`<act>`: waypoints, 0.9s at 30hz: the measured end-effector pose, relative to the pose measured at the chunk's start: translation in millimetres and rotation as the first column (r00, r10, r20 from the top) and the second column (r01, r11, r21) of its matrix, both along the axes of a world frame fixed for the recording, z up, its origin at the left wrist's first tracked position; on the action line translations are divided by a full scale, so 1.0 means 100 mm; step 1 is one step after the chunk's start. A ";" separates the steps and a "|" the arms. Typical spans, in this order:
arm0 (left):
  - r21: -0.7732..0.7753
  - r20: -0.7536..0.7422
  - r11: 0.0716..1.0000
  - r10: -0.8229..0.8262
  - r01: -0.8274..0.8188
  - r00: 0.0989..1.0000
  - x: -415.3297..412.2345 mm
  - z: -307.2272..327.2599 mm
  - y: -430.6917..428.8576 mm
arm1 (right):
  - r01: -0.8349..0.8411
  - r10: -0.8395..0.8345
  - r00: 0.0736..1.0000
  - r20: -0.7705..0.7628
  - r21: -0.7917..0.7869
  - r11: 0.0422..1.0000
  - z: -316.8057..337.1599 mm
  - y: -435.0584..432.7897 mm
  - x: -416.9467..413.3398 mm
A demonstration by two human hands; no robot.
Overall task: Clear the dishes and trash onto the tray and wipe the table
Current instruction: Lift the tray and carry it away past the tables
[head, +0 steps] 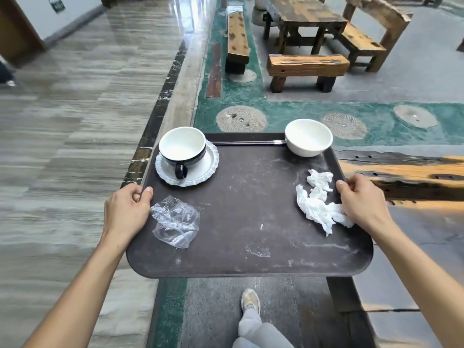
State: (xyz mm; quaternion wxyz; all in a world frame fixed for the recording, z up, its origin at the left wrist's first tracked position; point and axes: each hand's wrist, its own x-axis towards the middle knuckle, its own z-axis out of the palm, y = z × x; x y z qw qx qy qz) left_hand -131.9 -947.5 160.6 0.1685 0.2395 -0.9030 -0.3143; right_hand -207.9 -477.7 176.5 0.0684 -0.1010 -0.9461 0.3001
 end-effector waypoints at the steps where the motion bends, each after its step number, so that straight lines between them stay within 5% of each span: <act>1: -0.001 -0.004 1.000 0.007 -0.007 1.000 -0.09 -0.01 0.02 | -0.010 0.010 1.000 -0.008 0.006 1.000 0.00 0.01 -0.13; 27: -0.029 0.020 0.998 0.059 -0.058 0.998 -2.70 0.02 -0.55 | -0.034 0.034 0.999 -0.008 -0.020 0.999 0.02 -0.57 -2.80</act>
